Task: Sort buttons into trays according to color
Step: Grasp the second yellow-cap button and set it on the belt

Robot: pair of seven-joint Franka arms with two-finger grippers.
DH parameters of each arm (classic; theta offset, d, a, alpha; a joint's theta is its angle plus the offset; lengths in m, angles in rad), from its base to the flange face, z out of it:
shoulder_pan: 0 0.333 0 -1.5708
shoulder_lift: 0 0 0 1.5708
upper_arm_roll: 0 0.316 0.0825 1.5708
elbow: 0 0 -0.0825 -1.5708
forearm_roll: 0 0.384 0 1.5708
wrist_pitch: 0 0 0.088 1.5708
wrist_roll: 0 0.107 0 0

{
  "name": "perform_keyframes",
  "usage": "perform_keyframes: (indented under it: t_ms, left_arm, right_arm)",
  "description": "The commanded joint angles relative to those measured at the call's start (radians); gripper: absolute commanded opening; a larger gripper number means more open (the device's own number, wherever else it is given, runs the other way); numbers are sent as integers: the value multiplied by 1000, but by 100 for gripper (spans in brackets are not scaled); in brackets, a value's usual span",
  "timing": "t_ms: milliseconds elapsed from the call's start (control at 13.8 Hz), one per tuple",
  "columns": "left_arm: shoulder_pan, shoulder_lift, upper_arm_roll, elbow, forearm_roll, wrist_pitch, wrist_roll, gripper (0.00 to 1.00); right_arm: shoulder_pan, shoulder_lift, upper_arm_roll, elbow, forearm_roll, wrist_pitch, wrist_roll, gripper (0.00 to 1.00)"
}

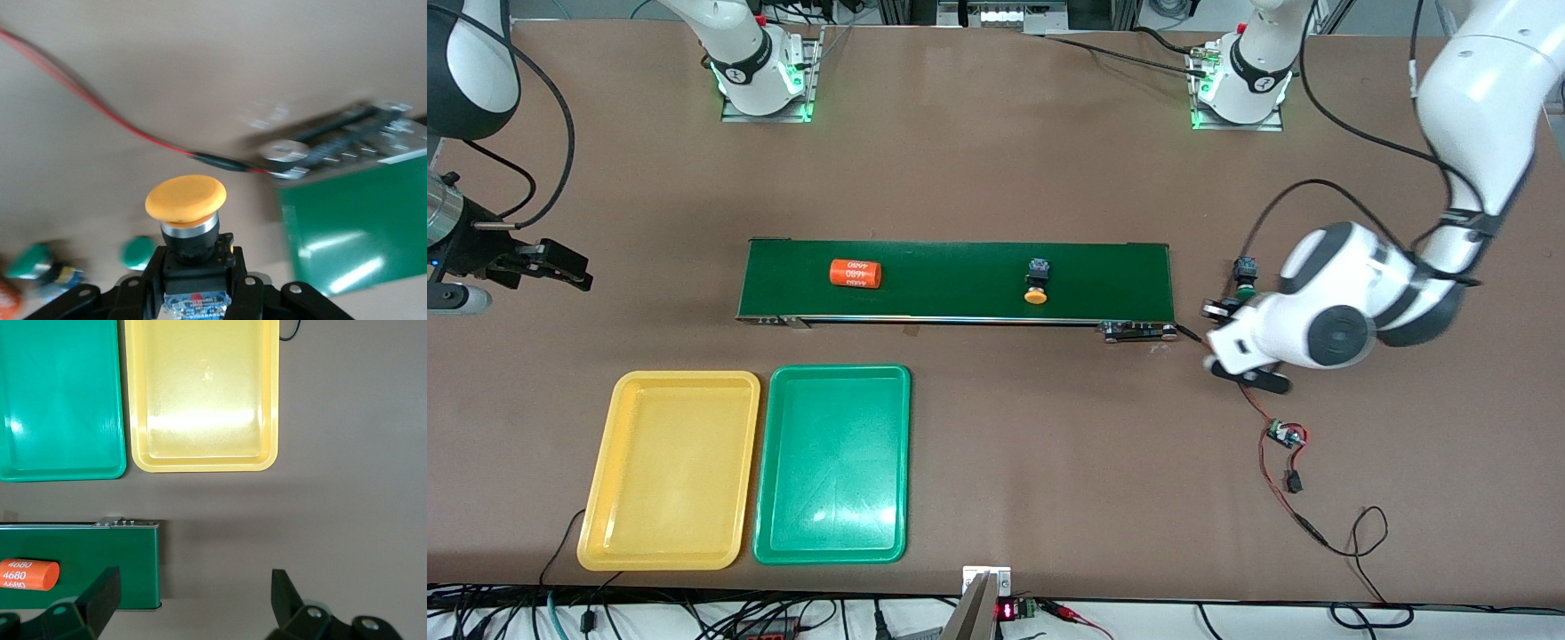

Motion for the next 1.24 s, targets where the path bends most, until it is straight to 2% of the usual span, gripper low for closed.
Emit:
perform_keyframes:
  t_ms: [0,145,363,436,509,581,799,1017,1163]
  left_arm:
    - [-44,3,1,-48,-21,30,-79,22]
    - [-89,0,-7,-87,-27,68,-187,22]
    - [-103,-2,-68,-130,-27,77,-296,23]
    - [-107,0,-76,-139,-27,88,-335,29]
    - [-115,0,-76,-142,-27,102,-370,68]
    - [-115,0,-76,-139,-27,104,-372,100]
    - [-84,-25,-91,-102,-27,84,-380,100]
    - [0,-37,-123,26,-22,-68,-361,100]
    - [37,-31,-90,98,-4,-157,-361,100]
  right_arm:
    - [-11,5,5,12,16,-4,4,100]
    - [-19,5,5,12,16,-9,3,100]
    - [-36,4,5,12,17,-12,-3,100]
    - [-36,4,5,12,17,-12,-3,100]
    - [-36,4,5,12,17,-12,-3,100]
    - [-36,4,5,12,17,-12,-3,100]
    - [-36,2,5,12,17,-12,-5,100]
    - [-36,-1,5,12,17,-12,-5,100]
    - [-36,1,5,12,17,-12,-5,100]
